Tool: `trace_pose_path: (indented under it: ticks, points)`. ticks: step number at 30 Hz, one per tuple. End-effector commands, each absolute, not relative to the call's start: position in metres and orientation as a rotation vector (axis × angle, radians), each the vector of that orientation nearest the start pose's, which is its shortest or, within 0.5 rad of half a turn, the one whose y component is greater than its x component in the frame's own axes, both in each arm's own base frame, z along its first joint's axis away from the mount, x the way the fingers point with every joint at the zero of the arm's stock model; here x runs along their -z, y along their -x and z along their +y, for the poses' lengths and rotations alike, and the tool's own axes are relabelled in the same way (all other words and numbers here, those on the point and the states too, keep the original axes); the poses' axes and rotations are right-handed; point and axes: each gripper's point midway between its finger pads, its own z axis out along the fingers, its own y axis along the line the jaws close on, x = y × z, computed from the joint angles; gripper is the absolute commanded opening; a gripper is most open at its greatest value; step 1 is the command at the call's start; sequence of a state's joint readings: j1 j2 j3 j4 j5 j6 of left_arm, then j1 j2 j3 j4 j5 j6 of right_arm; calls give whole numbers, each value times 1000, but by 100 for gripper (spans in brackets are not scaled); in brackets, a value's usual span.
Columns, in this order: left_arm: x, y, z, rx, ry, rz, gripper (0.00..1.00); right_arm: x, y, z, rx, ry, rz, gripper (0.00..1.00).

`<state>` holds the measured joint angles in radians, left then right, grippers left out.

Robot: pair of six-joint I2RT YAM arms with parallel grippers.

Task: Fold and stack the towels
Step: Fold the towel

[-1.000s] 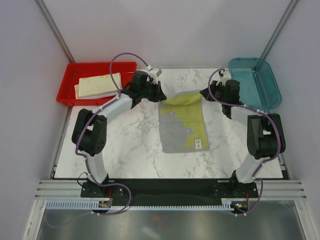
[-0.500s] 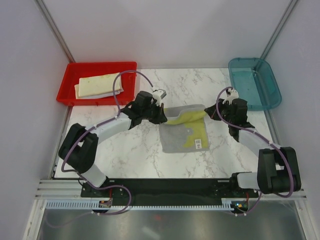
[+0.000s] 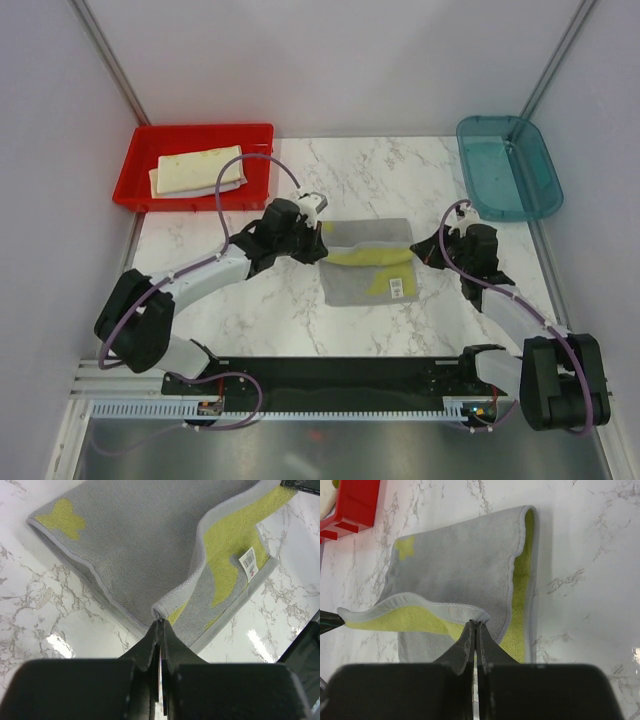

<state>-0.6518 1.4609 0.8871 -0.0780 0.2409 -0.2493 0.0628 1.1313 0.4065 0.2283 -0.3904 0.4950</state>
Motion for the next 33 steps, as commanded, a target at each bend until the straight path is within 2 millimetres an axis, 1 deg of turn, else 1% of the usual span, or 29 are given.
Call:
trace_pose_path:
  ticks: [1,2,3,4,6,8,9,10,11,13,18,20,22,24,25,26,29,32,33]
  points:
    - [-123,-278,-278,721,-585,2206,2,-106,-303,111,-803,-204,2055,0]
    - [-120,-275,-278,719,-590,2210,2,-106,-301,113,-816,-210,2053,0]
    - [-119,-273,-277,719,-588,2213,2,-99,-296,114,-827,-222,2066,0]
    - [-114,-269,-275,720,-589,2228,2,-100,-295,115,-838,-229,2057,0]
    - [-109,-262,-277,722,-603,2240,2,-92,-288,115,-844,-239,2071,0]
    - [-102,-253,-279,726,-628,2254,2,-89,-284,116,-848,-246,2077,0]
    - [-100,-252,-279,718,-629,2258,2,-83,-279,116,-853,-257,2089,0]
    - [-94,-246,-280,718,-638,2271,2,-86,-279,117,-858,-257,2074,0]
    - [-94,-245,-281,719,-639,2266,2,-82,-275,118,-867,-271,2081,0]
    - [-86,-239,-283,722,-648,2282,2,-83,-273,120,-870,-268,2074,2]
    - [-69,-231,-285,709,-665,2320,2,-70,-265,120,-855,-283,2106,5]
    - [-68,-227,-287,716,-671,2314,2,-67,-262,118,-843,-283,2107,5]
    - [-62,-222,-283,710,-677,2329,2,-69,-263,117,-828,-267,2095,4]
    - [-61,-219,-282,712,-681,2328,2,-76,-270,113,-792,-261,2079,0]
    - [-62,-219,-282,712,-681,2327,2,-80,-273,112,-782,-256,2074,0]
    - [-62,-219,-282,712,-681,2327,2,-89,-278,112,-783,-244,2050,0]
    - [-66,-218,-282,720,-682,2312,2,-108,-285,110,-763,-229,1995,0]
    - [-68,-217,-282,724,-683,2306,2,-111,-286,103,-709,-221,1995,0]
    - [-68,-216,-283,725,-684,2304,2,-108,-284,101,-696,-223,2009,0]
